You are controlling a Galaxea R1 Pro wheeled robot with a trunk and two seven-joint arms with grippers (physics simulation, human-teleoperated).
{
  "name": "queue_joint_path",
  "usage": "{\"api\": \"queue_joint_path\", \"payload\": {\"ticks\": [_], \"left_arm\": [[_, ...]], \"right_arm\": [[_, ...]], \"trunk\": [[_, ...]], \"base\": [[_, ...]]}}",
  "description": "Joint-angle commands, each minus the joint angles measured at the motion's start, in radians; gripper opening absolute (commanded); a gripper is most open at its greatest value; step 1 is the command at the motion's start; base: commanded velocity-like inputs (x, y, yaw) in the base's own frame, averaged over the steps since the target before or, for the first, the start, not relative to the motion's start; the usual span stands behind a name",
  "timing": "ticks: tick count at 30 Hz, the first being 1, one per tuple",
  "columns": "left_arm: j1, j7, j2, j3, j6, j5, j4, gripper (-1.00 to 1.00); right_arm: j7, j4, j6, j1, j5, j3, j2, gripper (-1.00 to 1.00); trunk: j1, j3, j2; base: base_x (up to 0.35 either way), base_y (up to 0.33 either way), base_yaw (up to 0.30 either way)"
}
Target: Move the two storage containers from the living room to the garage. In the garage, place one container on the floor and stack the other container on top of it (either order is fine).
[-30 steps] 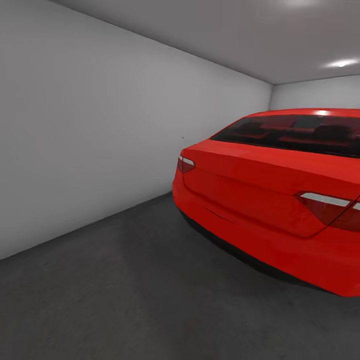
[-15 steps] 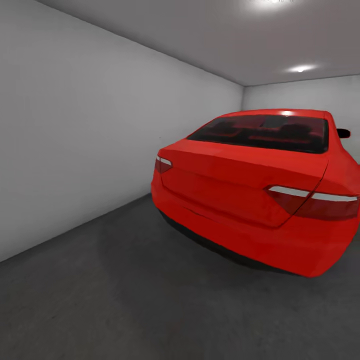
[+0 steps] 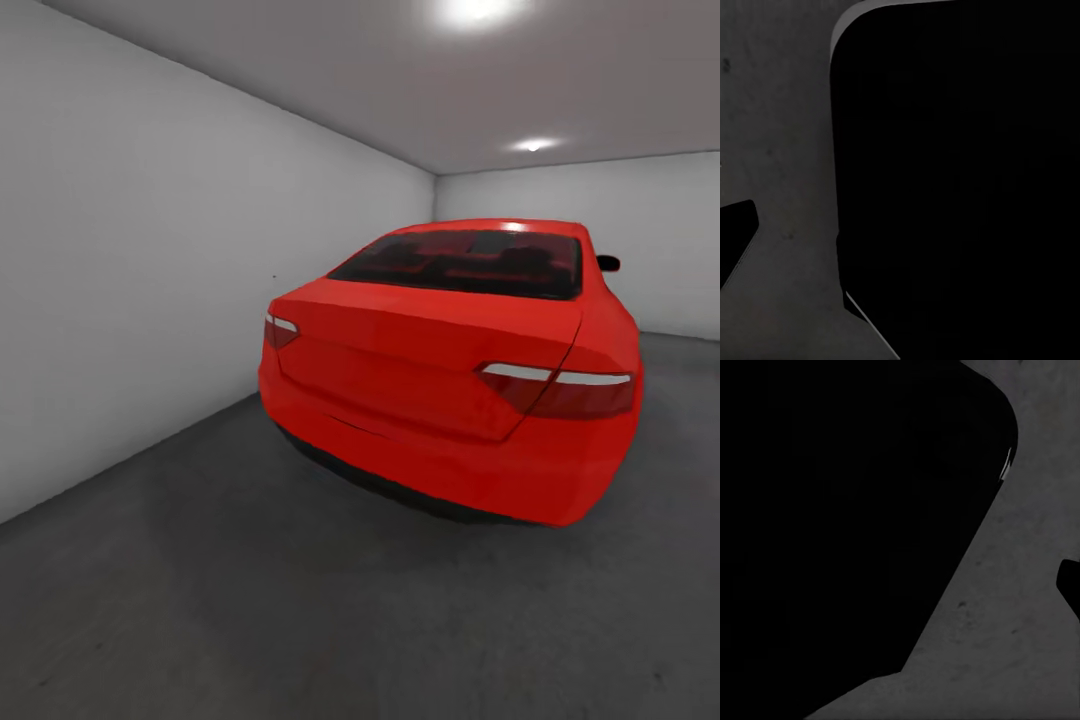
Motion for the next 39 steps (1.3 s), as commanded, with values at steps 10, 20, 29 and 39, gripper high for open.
{"api": "queue_joint_path", "payload": {"ticks": [10, 20, 29, 39], "left_arm": [[0.000, 0.000, 0.000, 0.000, 0.000, 0.001, 0.000, 1.00], [0.000, 0.000, 0.000, 0.000, 0.000, 0.001, -0.001, 1.00], [0.000, 0.000, -0.001, 0.000, 0.000, 0.002, -0.001, 1.00], [0.000, 0.001, -0.004, 0.006, 0.000, 0.004, 0.000, 1.00]], "right_arm": [[0.001, 0.000, -0.003, 0.000, -0.009, 0.007, -0.001, 1.00], [0.001, 0.000, -0.003, 0.000, -0.009, 0.008, 0.002, 1.00], [0.000, 0.000, -0.004, 0.000, -0.010, 0.007, 0.000, 1.00], [-0.001, 0.000, -0.005, 0.000, -0.011, 0.007, -0.004, 1.00]], "trunk": [[0.000, -0.001, 0.000], [0.000, -0.001, 0.000], [0.000, -0.001, 0.000], [0.000, -0.001, 0.000]], "base": [[0.000, 0.000, -0.289], [0.000, 0.000, -0.289], [0.000, 0.000, -0.289], [0.000, 0.000, -0.289]]}}
